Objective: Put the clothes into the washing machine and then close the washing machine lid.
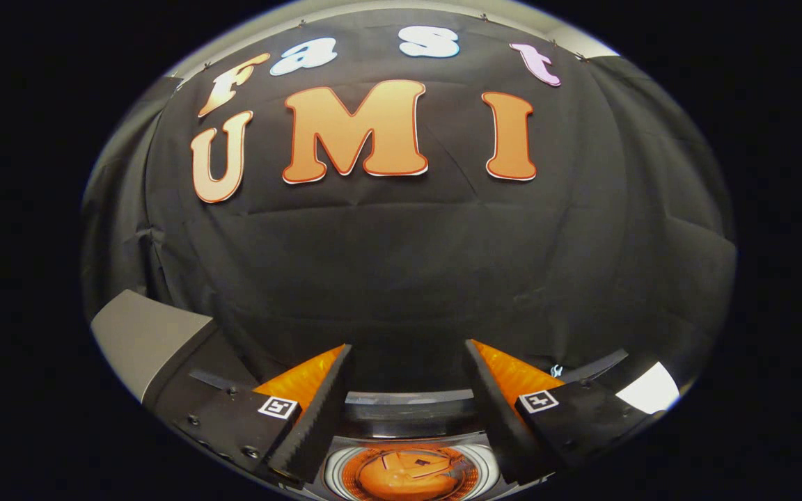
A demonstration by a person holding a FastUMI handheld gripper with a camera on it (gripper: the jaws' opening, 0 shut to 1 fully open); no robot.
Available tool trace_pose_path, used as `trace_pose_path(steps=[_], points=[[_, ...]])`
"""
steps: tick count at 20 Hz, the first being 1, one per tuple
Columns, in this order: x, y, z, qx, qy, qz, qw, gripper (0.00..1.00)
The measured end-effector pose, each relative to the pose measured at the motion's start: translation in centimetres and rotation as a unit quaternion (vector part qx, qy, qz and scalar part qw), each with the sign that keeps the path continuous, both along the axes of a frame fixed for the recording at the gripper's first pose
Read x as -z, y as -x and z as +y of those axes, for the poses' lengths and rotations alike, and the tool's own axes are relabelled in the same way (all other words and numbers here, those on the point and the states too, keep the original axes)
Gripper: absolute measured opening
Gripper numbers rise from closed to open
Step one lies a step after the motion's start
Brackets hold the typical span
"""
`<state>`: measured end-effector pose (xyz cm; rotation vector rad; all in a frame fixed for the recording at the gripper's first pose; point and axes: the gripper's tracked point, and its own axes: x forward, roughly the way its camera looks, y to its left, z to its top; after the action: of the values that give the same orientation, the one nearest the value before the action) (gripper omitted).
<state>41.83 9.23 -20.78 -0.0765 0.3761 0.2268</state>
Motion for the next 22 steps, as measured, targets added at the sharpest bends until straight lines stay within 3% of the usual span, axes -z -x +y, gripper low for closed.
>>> trace_pose_path(steps=[7,22], points=[[1.3,4.3,-1.1,0.0,-0.001,-0.001,1.0,1.0],[5.4,8.7,-3.5,0.016,-0.001,0.02,1.0,1.0]])
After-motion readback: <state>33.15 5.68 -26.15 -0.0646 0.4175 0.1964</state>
